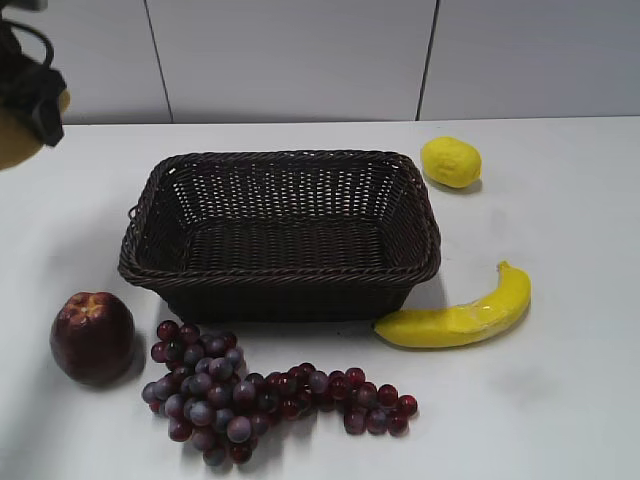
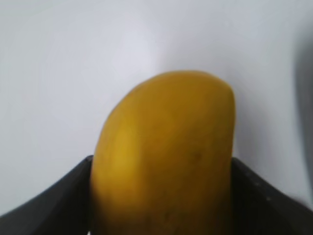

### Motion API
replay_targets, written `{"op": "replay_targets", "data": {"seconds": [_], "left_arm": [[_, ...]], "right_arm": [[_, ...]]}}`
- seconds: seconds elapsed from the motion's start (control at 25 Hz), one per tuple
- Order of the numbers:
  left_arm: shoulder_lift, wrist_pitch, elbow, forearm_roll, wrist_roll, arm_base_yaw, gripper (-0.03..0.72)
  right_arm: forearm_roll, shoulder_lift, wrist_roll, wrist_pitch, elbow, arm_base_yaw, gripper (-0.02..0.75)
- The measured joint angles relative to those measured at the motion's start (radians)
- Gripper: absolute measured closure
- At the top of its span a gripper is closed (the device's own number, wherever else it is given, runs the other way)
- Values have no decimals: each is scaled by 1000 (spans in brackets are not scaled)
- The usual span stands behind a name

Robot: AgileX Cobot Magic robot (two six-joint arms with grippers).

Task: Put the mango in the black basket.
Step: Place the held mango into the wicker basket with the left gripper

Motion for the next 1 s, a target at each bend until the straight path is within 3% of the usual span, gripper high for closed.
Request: {"op": "replay_targets", "data": {"seconds": [0.28, 0.44, 0.64, 0.76, 1.0], "left_arm": [[1, -6, -264, 1, 76, -206, 121], [27, -81, -299, 1, 159, -363, 121], [104, -121, -301, 0, 399, -527, 121], [163, -109, -301, -1, 470, -569, 121], [278, -40, -301, 5, 532, -571, 121]], "right_arm": [[0, 0, 0, 0, 0, 0, 145], [0, 0, 0, 0, 0, 0, 145], [0, 0, 0, 0, 0, 0, 145], [0, 0, 0, 0, 0, 0, 145], [0, 0, 0, 0, 0, 0, 145]]}}
